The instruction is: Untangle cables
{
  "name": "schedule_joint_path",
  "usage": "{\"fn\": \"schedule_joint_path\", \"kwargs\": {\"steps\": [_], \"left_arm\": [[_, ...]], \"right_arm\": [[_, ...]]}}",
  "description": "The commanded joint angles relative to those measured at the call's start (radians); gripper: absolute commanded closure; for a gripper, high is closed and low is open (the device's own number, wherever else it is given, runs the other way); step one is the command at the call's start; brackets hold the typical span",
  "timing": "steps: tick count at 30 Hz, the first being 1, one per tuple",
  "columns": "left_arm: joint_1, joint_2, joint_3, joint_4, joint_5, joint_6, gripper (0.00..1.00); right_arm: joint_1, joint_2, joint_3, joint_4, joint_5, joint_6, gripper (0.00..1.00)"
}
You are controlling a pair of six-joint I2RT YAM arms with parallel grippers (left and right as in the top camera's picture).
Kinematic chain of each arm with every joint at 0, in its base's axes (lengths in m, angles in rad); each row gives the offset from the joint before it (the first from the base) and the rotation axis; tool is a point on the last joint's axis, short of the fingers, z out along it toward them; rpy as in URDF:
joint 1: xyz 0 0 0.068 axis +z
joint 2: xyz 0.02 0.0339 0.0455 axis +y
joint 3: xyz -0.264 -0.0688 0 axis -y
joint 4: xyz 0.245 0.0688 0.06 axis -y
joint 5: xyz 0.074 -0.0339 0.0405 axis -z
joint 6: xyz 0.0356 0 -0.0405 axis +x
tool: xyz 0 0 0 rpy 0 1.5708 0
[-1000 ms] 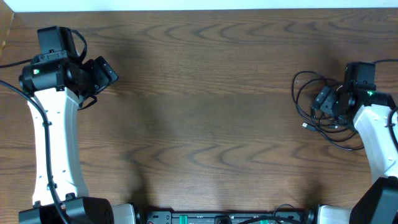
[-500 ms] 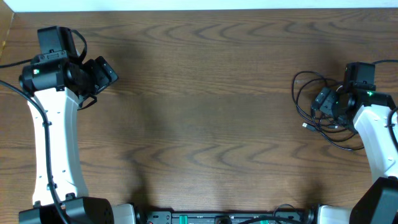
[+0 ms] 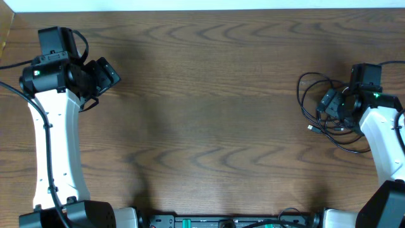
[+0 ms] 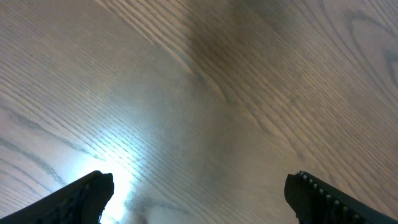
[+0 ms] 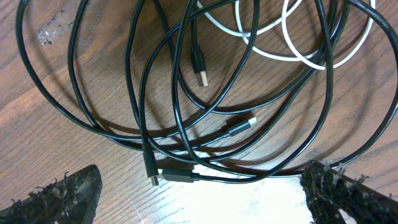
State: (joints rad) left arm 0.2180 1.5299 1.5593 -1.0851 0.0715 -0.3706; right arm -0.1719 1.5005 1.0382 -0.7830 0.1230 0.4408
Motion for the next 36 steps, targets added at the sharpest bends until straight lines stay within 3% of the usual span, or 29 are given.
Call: {"fn": "schedule_joint_path", "kwargs": {"steps": [1,8,22,36], "left_arm": [[0.002,0.0,-0.007,-0.003,-0.013,-0.009,0.06],[0.002,0.0,-0.007,-0.003,-0.013,-0.009,0.06],[0.002,0.0,-0.007,-0.003,-0.012,-0.009,0.06],[0.002,0.0,-0.007,-0.003,-0.013,-0.009,0.06]], "right_arm": [[-0.003,-0.008,-0.004,0.002,-0.002,0.004,0.01],[-0.004,-0.035,-0.005,0.002,-0.002,0.004,0.01],[0.011,-0.387,-0.005,0.002,-0.002,0.004,0.01],[0.289,-0.612,-0.005,-0.018,-0.002,0.004,0.01]]}}
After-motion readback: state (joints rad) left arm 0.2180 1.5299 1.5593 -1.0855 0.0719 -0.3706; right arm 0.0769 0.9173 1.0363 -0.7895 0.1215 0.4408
